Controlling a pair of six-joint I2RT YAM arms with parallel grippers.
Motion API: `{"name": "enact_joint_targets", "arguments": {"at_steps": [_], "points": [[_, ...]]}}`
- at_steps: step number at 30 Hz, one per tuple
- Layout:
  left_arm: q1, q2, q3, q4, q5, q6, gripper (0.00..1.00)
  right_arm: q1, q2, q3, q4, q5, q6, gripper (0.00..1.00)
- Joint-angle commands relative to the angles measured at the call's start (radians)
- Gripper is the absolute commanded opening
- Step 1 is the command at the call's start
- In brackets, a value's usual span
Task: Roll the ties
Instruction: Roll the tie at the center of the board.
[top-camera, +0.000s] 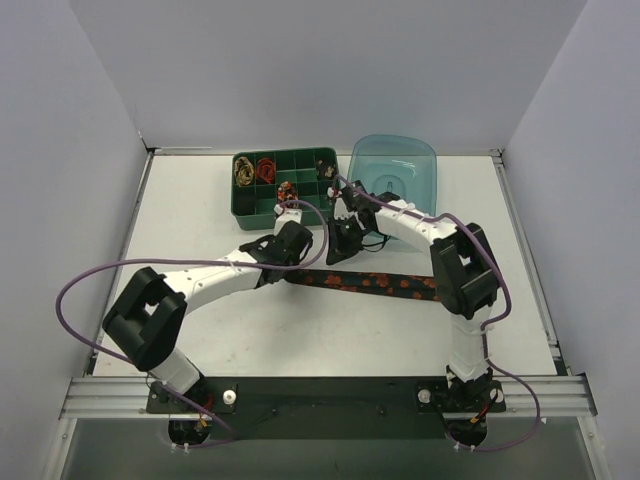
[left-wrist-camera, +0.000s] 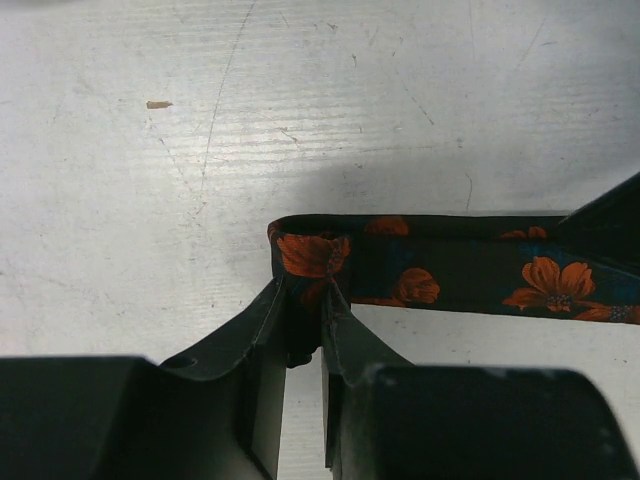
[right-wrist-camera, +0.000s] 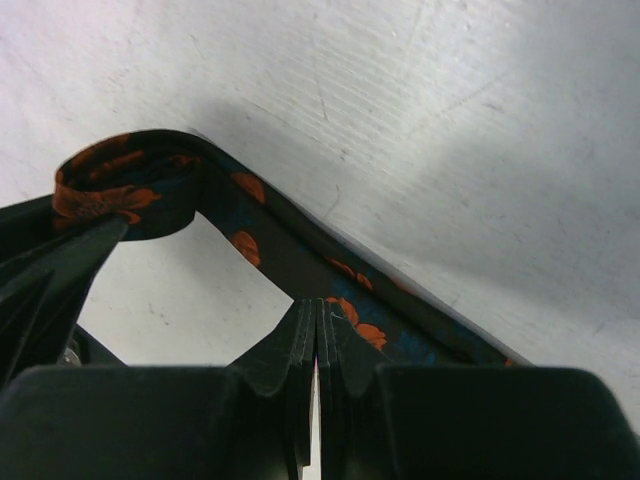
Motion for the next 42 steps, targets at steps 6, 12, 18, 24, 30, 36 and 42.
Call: {"name": "enact_joint_targets", "arguments": {"at_steps": [6, 12, 18, 24, 30, 36, 42], "points": [[-0.041, 0.067, 0.115, -0.065, -0.038, 0.069, 0.0, -0.023, -0.072, -0.047, -0.039, 0.023, -0.013, 0.0], [-0.073, 0.122, 0.167, -0.086, -0.009, 0.101, 0.0, -0.033, -0.071, -0.05, -0.042, 0.023, -0.02, 0.0], [-0.12, 0.208, 0.245, -0.151, -0.03, 0.105, 0.02, -0.036, -0.065, -0.05, -0.046, 0.021, -0.021, 0.0], [-0.168, 0.272, 0.32, -0.174, -0.029, 0.102, 0.21, -0.036, -0.059, -0.053, -0.048, 0.023, -0.024, 0.0], [-0.179, 0.289, 0.33, -0.149, 0.011, 0.076, 0.47, -0.037, -0.057, -0.057, -0.051, 0.029, -0.029, 0.0], [-0.177, 0.286, 0.311, -0.097, 0.078, 0.035, 0.56, -0.037, -0.051, -0.054, -0.054, 0.032, -0.032, 0.0], [-0.173, 0.274, 0.265, -0.011, 0.154, -0.016, 0.61, -0.037, -0.045, -0.053, -0.059, 0.035, -0.033, 0.0]]}}
